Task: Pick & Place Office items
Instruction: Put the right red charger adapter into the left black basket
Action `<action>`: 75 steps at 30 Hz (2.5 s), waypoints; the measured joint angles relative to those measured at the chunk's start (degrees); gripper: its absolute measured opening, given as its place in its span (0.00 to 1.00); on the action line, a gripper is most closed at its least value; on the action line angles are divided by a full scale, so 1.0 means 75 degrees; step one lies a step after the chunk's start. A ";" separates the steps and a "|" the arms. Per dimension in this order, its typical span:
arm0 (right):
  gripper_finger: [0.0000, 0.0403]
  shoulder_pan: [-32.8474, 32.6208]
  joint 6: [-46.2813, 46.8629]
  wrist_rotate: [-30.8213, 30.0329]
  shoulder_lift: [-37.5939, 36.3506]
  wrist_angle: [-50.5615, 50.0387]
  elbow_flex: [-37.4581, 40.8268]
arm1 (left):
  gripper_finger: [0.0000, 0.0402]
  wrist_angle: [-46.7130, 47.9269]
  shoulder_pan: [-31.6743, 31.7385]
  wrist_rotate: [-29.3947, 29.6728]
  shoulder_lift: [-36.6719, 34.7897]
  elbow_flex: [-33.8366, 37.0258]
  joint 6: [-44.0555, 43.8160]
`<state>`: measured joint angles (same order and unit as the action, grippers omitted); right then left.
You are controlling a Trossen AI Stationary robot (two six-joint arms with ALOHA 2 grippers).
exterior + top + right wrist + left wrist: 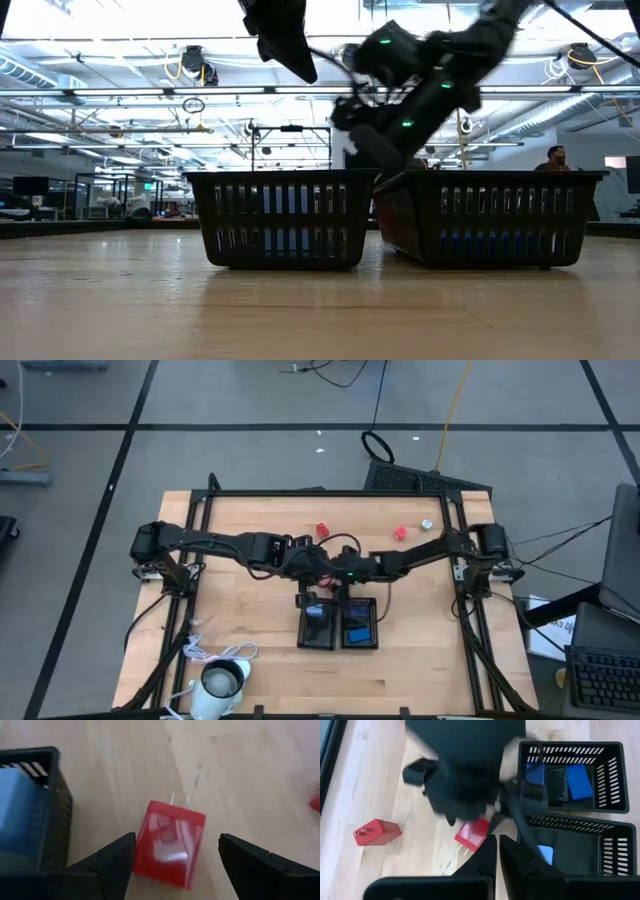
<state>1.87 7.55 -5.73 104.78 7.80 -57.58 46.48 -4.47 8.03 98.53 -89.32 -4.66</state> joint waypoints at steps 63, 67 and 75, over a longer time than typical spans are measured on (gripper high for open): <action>0.51 -0.1621 -0.5126 -0.5063 -0.2697 0.5562 0.3080 | 0.72 -0.2132 0.0948 -0.0063 0.0297 0.0003 -0.2022; 0.51 -0.1673 -0.5135 -0.5063 -0.2700 0.5609 0.3080 | 0.73 -0.2368 0.1000 -0.0055 0.0340 0.0003 -0.2023; 0.51 -0.1746 -0.5383 -0.5662 -0.2697 0.5792 0.3074 | 0.71 -0.2559 0.1064 0.0018 0.0340 0.0003 -0.2020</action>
<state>-11.22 -32.82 -48.20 84.55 51.24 -34.52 27.29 3.51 8.16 101.08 -89.30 -19.81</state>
